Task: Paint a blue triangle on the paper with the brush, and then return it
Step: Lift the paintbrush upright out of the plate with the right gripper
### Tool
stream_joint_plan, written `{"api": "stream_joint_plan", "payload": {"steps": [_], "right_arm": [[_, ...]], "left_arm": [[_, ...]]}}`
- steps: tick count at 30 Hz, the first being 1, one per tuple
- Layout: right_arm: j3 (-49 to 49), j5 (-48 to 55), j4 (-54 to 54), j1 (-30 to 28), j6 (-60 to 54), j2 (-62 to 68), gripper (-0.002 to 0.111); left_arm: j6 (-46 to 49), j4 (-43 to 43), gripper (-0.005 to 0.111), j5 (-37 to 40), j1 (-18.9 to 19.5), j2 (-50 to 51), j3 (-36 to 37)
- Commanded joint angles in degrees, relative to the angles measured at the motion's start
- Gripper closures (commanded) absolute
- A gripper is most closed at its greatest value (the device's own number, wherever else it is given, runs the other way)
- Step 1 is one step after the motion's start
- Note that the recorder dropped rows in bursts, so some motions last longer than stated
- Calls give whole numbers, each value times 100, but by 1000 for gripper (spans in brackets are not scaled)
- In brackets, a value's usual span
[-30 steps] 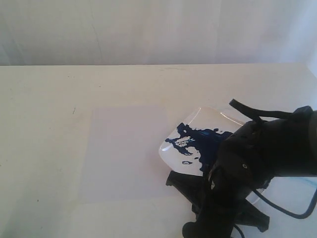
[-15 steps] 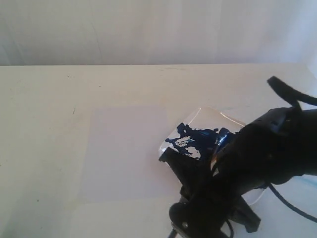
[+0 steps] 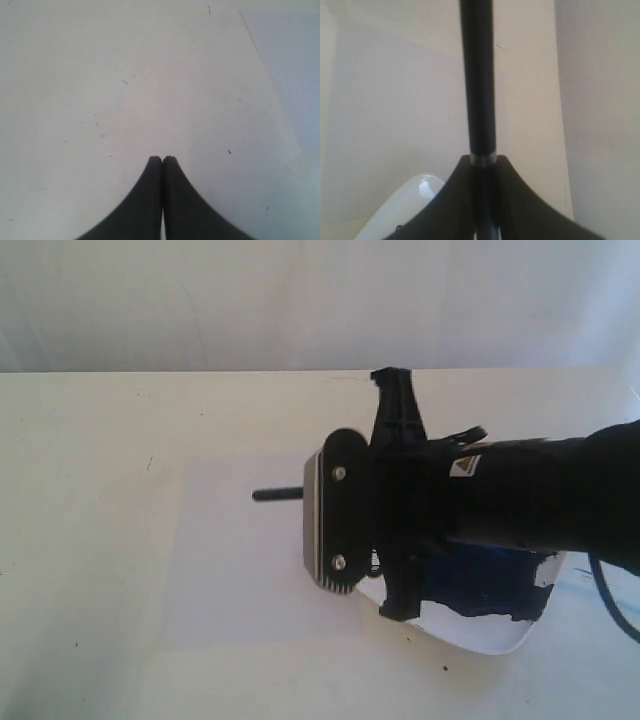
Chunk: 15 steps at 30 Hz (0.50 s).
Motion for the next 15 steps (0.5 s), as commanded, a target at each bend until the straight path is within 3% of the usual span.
{"api": "stream_joint_plan", "payload": {"steps": [1,15], "right_arm": [[4,-364,358,-290,381,-232,108],[4,-1458,807,-912,3199,-800,108]], "left_arm": [[-29,0,107,-14,-43,6,16],[-29,0,107,-14,-43,6,16]]}}
